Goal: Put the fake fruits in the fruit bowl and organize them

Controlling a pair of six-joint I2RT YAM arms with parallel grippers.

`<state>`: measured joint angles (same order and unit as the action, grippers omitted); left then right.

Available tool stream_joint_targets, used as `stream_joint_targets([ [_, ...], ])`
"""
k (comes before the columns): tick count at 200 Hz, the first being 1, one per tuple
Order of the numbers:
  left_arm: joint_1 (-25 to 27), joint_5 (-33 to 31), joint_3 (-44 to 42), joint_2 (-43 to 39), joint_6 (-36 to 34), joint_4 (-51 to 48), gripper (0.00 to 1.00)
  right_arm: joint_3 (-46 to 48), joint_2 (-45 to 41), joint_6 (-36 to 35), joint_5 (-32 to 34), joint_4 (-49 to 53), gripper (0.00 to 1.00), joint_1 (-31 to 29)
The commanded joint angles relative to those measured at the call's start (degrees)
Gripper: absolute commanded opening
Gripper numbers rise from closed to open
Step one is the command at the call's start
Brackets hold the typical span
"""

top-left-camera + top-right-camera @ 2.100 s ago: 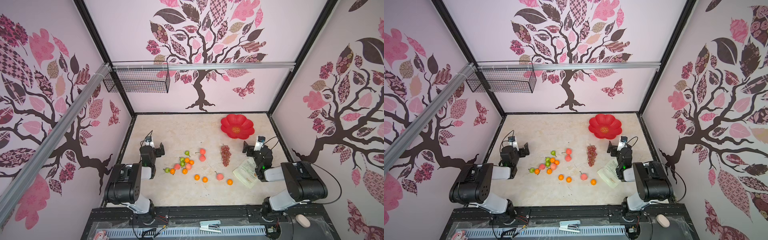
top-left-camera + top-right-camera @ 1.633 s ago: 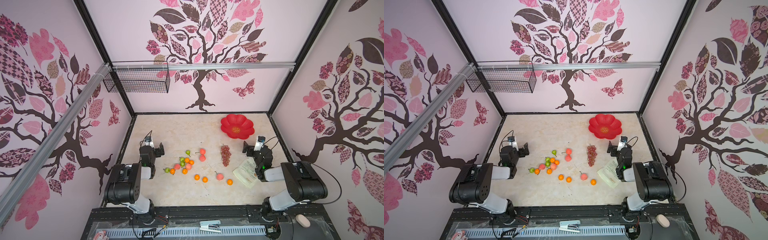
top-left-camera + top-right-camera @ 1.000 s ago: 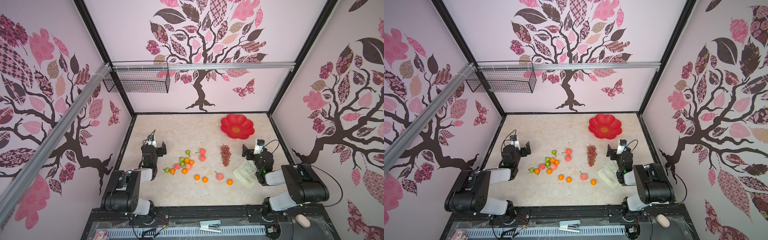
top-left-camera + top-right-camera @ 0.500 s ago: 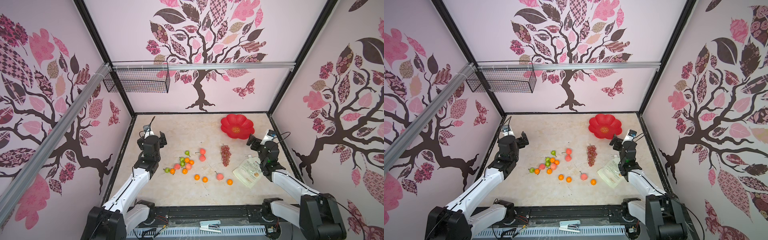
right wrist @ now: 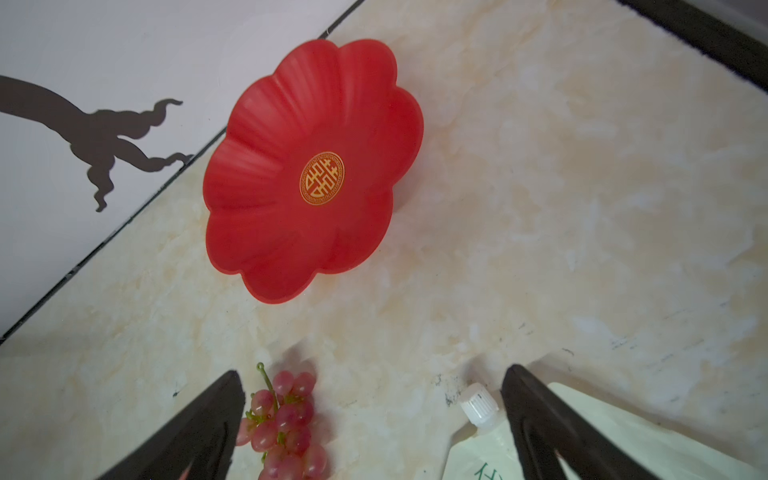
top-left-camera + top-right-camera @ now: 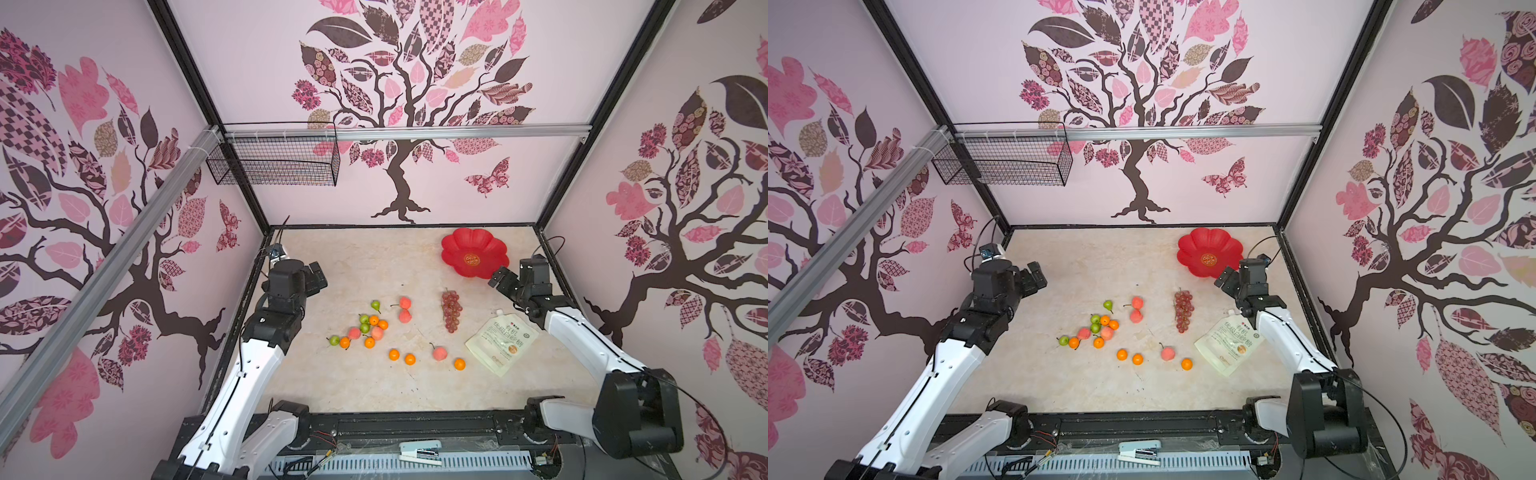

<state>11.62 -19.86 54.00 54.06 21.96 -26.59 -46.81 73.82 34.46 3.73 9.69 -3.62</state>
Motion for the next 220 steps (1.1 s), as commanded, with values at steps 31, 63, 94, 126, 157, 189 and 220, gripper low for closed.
stream_joint_targets([
  [31,4.5,22.5,3.6,3.9,-4.4,5.0,0.99,-10.4,11.9,-0.3,-8.7,8.5,0.98,3.4],
  [63,13.0,26.5,6.8,10.8,-6.1,9.6,0.99,-15.4,18.0,0.4,-11.0,8.9,0.88,3.6],
  [94,21.1,28.6,14.4,20.8,-9.5,9.1,0.99,-18.7,22.2,1.2,-11.1,9.4,0.79,4.1],
  [126,26.9,29.8,21.9,29.9,-12.8,9.4,0.98,-20.8,25.3,1.6,-9.4,9.8,0.71,5.1],
  [157,27.8,32.9,24.8,36.4,-14.5,11.2,0.98,-23.0,29.3,1.9,-10.9,10.5,0.61,6.4],
  [189,27.8,35.7,19.9,39.5,-13.9,16.8,0.99,-26.8,32.8,0.0,-11.7,12.6,0.52,6.7],
  [220,27.8,37.4,24.9,43.5,-12.8,13.4,0.98,-29.2,34.9,-1.1,-10.6,13.9,0.47,6.9],
])
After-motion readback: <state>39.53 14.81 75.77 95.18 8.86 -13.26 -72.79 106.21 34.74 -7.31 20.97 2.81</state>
